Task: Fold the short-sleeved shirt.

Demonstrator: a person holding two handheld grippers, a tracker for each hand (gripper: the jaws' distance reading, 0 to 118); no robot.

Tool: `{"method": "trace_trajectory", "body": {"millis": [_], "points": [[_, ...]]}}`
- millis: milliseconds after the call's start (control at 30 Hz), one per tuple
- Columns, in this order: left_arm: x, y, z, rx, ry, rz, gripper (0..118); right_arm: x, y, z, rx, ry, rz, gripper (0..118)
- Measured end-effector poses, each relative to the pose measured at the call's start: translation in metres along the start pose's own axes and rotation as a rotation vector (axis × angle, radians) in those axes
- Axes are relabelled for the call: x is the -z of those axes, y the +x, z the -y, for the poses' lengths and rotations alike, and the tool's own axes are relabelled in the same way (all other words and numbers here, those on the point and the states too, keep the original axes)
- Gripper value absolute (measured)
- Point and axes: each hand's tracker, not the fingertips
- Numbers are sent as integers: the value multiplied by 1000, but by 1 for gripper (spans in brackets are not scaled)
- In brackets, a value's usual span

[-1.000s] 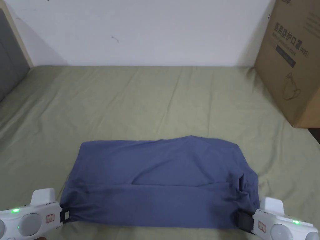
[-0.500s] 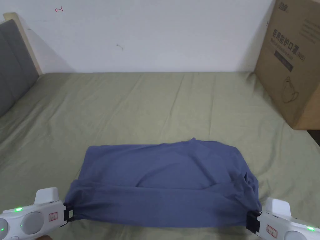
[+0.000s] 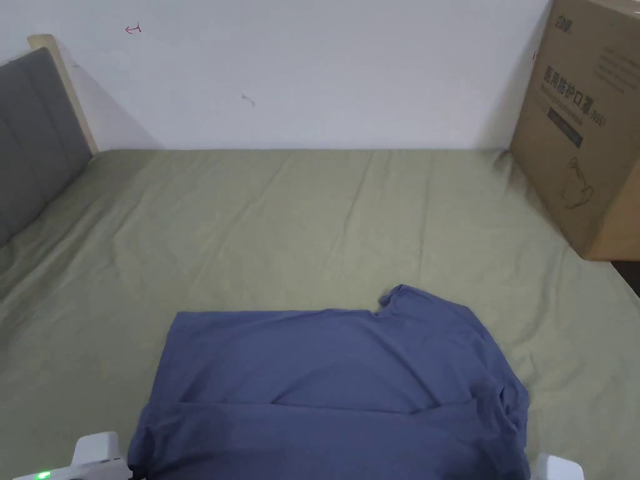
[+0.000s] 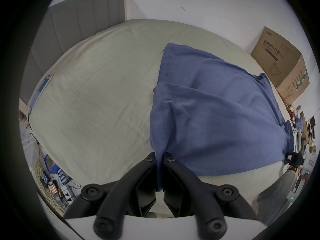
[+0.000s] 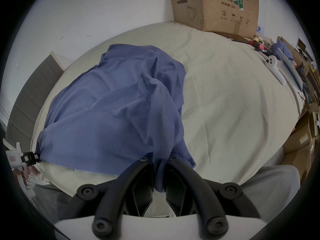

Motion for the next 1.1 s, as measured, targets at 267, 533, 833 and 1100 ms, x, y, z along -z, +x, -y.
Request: {"method": "trace_trajectory", "body": {"millis": [267,533,833,1100], "points": [[-48,6,-15,-78,122,70,109,-62,-18,-27,-67,159,3,92],[-157,56,-60,49,538,116,110,-157,-62,-92,-149,543,-77,103],[-188,106,-84,156,843,70,61,-188,-104,-118,-219,766,-70,99],[-157,116,-100,156,784,81,0,-178,-115,-131,-207,819,-39,1]]}}
